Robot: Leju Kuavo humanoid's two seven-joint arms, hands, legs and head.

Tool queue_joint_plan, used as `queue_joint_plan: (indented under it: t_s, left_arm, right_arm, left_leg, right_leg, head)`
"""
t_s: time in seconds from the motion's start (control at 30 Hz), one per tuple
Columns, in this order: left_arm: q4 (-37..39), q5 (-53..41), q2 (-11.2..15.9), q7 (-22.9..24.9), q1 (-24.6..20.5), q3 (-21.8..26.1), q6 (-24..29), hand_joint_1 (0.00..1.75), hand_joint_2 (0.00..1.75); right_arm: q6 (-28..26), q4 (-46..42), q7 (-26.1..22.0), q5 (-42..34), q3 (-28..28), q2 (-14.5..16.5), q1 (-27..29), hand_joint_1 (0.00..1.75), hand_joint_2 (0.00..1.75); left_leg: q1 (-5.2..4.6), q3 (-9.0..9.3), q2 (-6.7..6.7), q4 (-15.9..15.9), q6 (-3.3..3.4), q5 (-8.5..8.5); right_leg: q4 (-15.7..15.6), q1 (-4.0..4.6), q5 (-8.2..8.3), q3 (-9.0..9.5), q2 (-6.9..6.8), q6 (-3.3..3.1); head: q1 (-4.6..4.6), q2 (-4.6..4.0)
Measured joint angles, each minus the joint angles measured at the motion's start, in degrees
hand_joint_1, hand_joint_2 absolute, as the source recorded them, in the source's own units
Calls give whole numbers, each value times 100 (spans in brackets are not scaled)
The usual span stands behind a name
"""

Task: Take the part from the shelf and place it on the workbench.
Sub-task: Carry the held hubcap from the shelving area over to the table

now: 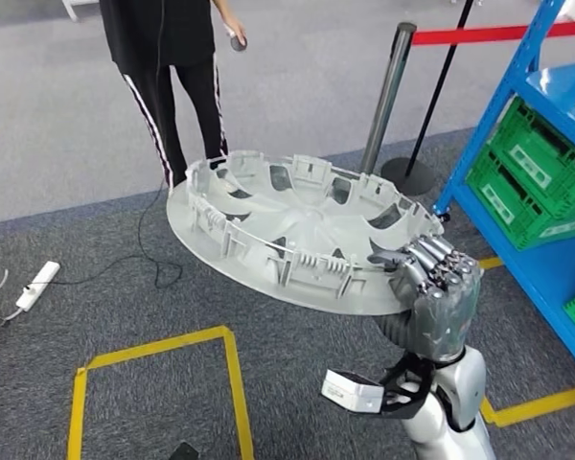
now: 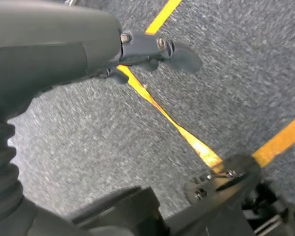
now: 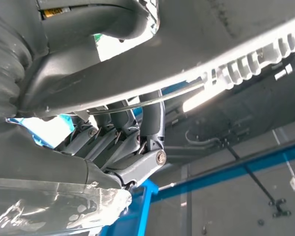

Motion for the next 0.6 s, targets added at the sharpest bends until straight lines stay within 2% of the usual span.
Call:
queue_joint_plan:
  t_s: [0.07,0.1,0.13,0.2,0.23,0.27,0.3,0.33,0.37,0.4,0.47,0.5,0.53,0.6]
  left_arm:
    - [0,-2,0,10,6,0,6,0,175]
    - [0,-2,0,16,18,0,11,0,175]
    - [1,-3,3,25,25,0,15,0,175]
    - [2,0,16,43,36,-1,21,0,175]
    - [2,1,25,49,40,-2,23,0,175]
    - [2,1,30,52,48,-3,28,0,175]
    - [2,1,33,53,58,-5,33,0,175]
    - [2,2,35,54,68,-7,38,0,175]
    - [2,5,36,55,77,-8,45,0,175]
    - [2,9,34,55,85,-9,49,0,175]
    - [2,21,32,55,75,-8,58,0,175]
    - [2,26,31,55,67,-8,62,0,175]
    - [2,33,31,55,56,-7,67,0,175]
    - [2,54,38,57,45,-7,73,0,175]
  right_arm:
    - [-1,-14,-2,2,-1,1,1,175,175]
    - [-1,-15,-2,2,0,1,1,175,175]
    - [-1,-18,-3,1,1,1,-1,175,175]
    - [-1,-19,-4,-1,4,1,0,175,175]
    - [-1,-18,-4,-1,4,1,5,175,175]
    - [-1,-16,-3,-1,3,1,10,175,175]
    - [-1,-15,-3,1,3,1,18,175,175]
    - [-1,-13,-2,1,2,1,22,175,175]
    - [-1,-13,-2,1,2,1,25,175,175]
    - [-1,-12,-2,1,2,1,27,175,175]
    - [-4,-11,-2,-3,3,1,26,175,175]
    - [-7,-18,-2,-3,3,1,27,175,175]
    - [-9,-25,1,-2,3,2,27,175,175]
    - [-10,-38,9,2,-1,3,30,175,175]
  left_leg:
    - [-1,103,-17,-123,129,-142]
    - [8,175,-35,-161,179,-188]
    - [16,255,-51,-179,221,-241]
    - [17,417,-74,-194,271,-356]
    - [12,505,-78,-195,286,-421]
    - [8,616,-90,-196,294,-495]
    - [4,750,-110,-198,300,-589]
    - [2,905,-135,-198,300,-697]
    - [-1,1074,-157,-198,295,-823]
    - [-5,1227,-172,-201,286,-952]
    - [-40,1455,-199,-157,253,-1232]
    - [-60,1541,-205,-140,236,-1343]
    - [-76,1594,-211,-107,215,-1400]
    - [-81,1556,-186,81,166,-1335]
  right_leg:
    - [-74,-6,17,106,-13,72]
    - [57,-7,65,67,-21,96]
    - [340,-5,108,-121,-26,109]
    - [1261,1,90,-828,-29,116]
    - [1653,7,-62,-1218,-27,117]
    - [1870,14,-289,-1547,-25,110]
    - [1905,25,-507,-1789,-22,96]
    - [1779,37,-611,-1940,-19,75]
    - [1519,53,-475,-2013,-16,45]
    - [1174,73,-35,-2025,-15,9]
    - [508,107,1065,-2016,-6,-47]
    - [345,113,1470,-2002,2,-62]
    - [286,112,1624,-1992,11,-76]
    - [309,92,1678,-1932,16,-113]
  head:
    - [-3,1]
    - [4,-1]
    - [19,-1]
    - [55,-2]
    - [63,1]
    - [73,1]
    - [82,2]
    - [87,2]
    - [100,2]
    - [109,2]
    - [128,1]
    - [131,1]
    - [134,1]
    - [132,2]
